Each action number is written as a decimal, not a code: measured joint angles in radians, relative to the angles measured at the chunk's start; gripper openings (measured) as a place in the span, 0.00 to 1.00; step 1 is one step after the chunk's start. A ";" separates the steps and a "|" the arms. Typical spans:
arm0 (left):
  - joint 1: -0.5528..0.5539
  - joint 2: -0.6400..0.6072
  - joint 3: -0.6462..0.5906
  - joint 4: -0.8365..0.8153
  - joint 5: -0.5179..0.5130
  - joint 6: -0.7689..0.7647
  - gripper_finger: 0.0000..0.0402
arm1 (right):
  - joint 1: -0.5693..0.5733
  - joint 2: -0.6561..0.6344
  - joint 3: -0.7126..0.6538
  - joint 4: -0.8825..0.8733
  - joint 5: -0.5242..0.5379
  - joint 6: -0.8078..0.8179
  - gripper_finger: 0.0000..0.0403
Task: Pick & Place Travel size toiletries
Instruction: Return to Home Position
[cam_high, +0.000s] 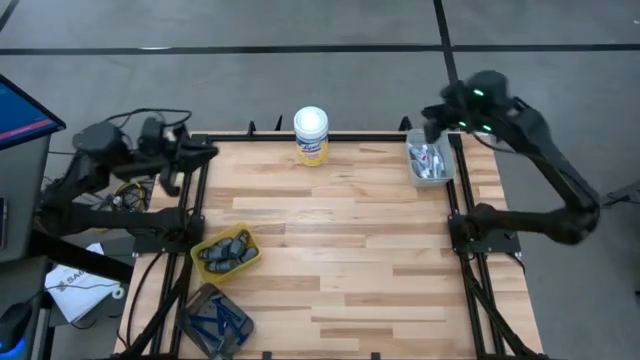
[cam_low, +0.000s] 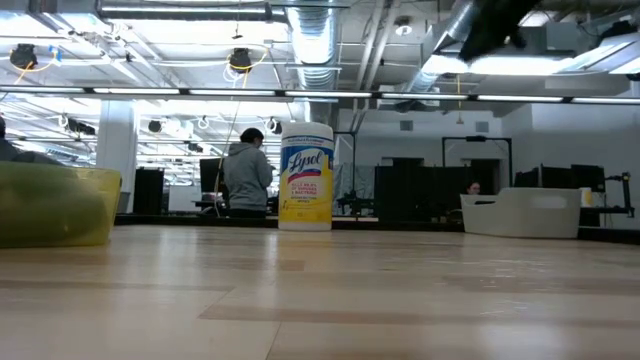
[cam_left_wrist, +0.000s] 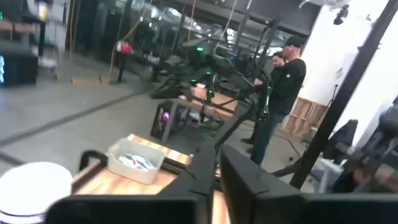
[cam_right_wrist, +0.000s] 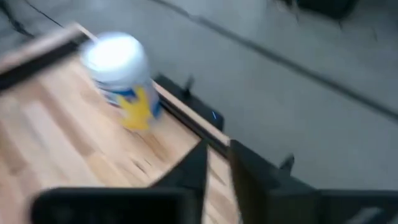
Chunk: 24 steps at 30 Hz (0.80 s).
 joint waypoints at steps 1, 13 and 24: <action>0.000 -0.029 -0.020 -0.001 0.000 0.022 0.03 | 0.010 -0.041 0.000 0.000 -0.012 -0.011 0.09; 0.000 -0.360 -0.420 0.163 -0.008 0.086 0.00 | 0.128 -0.491 -0.309 0.269 -0.177 0.047 0.02; 0.000 -0.530 -0.740 0.424 -0.014 0.051 0.00 | 0.262 -0.924 -0.993 0.969 -0.234 0.430 0.00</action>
